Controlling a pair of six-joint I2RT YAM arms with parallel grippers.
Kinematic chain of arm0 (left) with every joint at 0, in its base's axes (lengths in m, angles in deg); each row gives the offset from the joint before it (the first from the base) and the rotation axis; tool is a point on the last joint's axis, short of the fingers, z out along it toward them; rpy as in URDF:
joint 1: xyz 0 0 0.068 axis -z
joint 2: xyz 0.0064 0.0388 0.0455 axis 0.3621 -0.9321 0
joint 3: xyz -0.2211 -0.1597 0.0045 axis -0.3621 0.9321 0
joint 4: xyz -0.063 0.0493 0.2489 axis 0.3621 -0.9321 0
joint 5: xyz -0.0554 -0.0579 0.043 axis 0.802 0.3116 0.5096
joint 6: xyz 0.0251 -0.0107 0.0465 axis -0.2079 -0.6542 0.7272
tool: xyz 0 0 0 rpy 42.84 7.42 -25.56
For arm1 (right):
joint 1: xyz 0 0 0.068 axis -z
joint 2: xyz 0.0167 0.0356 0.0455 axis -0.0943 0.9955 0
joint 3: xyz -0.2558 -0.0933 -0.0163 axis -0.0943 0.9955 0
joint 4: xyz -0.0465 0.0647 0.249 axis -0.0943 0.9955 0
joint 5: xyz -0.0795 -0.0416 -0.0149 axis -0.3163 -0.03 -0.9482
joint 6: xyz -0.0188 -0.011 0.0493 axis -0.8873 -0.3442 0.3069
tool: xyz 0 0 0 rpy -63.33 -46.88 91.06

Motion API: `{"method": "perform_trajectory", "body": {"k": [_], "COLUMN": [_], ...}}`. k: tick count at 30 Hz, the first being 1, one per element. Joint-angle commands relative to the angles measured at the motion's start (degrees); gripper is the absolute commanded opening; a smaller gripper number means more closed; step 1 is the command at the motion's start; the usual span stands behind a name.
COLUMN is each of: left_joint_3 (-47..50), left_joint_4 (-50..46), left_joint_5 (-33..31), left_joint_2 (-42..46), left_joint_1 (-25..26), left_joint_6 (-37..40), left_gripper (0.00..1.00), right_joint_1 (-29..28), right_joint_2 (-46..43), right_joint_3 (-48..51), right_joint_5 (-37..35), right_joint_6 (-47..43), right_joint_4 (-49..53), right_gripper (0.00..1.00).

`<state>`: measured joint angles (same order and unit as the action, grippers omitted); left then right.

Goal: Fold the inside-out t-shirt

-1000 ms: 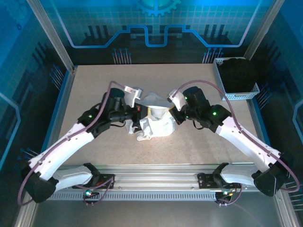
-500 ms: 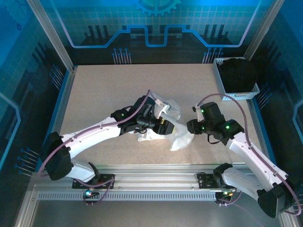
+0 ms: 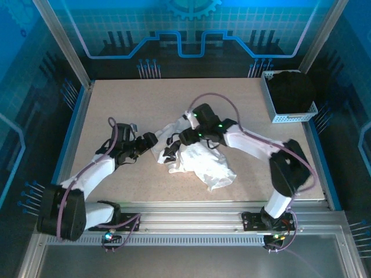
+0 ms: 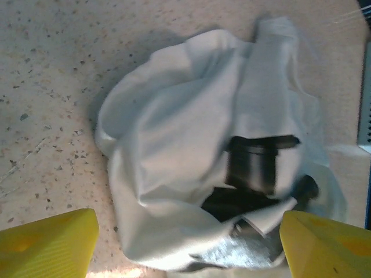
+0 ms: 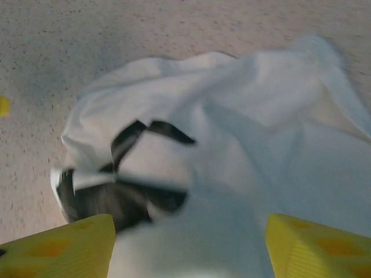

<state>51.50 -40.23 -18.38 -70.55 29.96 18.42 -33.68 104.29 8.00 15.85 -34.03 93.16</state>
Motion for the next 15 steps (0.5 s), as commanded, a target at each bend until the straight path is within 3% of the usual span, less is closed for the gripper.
{"method": "perform_trajectory", "body": {"k": [1, 6, 8, 11, 13, 15], "left_joint_3": [-2.8, -4.5, -4.7, -4.6, -5.1, -6.1], "left_joint_4": [5.6, 9.8, 11.5, 14.6, 17.2, 19.7], "left_joint_5": [-0.1, -0.7, 0.5, 1.7, 3.1, 4.8], "left_joint_2": [-6.3, -15.7, -18.9, -22.1, -23.0, -22.7], "left_joint_1": [-0.3, -0.1, -0.1, -0.1, -0.1, -0.1], "left_joint_6": [-0.9, -0.4, -1.0, -1.9, -2.5, -3.1], "left_gripper": [0.83, 0.78, 0.71, 0.55, 0.37, 0.18], "right_joint_1": [-0.7, -0.5, -0.3, 0.4, 1.3, 2.3], "right_joint_2": [7.6, 18.7, 21.5, 21.8, 20.4, 17.6], "right_joint_3": [-6.6, -15.0, -17.9, -19.2, -19.4, -19.1], "right_joint_5": [4.7, 5.7, 6.1, 6.9, 7.3, 7.4], "right_joint_6": [-1.0, 1.8, 2.9, 4.0, 4.7, 4.8], "right_joint_4": [-1.7, 0.2, 1.1, -0.4, -1.5, -2.4], "right_gripper": [0.72, 0.67, 0.55, 0.29, 0.12, 0.03]}}
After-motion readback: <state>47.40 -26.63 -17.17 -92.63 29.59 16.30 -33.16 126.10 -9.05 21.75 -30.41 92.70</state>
